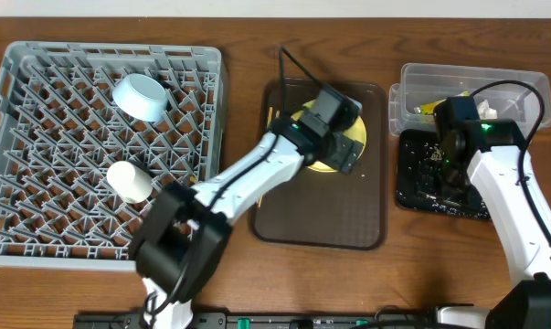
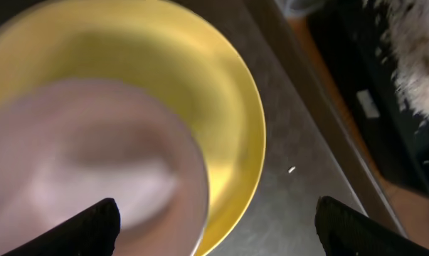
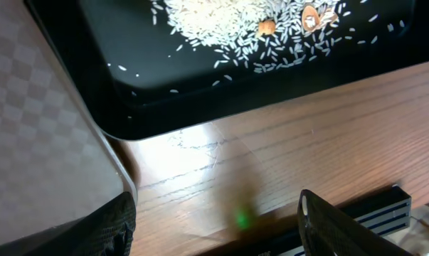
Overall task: Sort waste into correct bins and load items into the dishwasher
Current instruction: 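Reach the left gripper to the pink bowl on the plate and grip it, then lift the pink bowl and carry it left to the rack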
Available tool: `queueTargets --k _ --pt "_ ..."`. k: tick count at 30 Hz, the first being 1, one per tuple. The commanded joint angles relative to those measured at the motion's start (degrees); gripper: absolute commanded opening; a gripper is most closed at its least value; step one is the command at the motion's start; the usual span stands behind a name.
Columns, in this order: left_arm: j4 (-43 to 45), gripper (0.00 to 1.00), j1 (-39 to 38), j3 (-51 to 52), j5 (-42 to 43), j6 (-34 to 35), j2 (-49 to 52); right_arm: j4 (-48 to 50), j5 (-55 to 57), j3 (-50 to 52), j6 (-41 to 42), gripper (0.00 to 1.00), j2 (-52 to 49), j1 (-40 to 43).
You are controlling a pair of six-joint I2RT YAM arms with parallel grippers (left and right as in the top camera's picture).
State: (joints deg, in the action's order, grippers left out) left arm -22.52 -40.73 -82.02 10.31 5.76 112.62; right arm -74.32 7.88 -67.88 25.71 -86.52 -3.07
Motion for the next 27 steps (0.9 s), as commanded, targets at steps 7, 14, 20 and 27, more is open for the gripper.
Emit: queueTargets --k 7,14,20,27 --pt "0.96 0.51 -0.11 0.31 -0.74 -0.81 5.01 -0.20 1.33 -0.59 1.01 0.71 -0.04 0.55" --pt "-1.70 0.27 -0.13 0.33 -0.76 -0.81 5.05 -0.24 1.33 -0.59 0.98 0.71 -0.04 0.55" --pt "-2.49 0.19 -0.13 0.33 -2.58 -0.81 5.05 -0.50 1.33 -0.59 0.79 0.70 -0.04 0.55" --pt "-2.47 0.07 -0.13 -0.17 -2.64 -0.81 3.41 -0.83 1.33 -0.59 0.79 0.70 -0.04 0.55"
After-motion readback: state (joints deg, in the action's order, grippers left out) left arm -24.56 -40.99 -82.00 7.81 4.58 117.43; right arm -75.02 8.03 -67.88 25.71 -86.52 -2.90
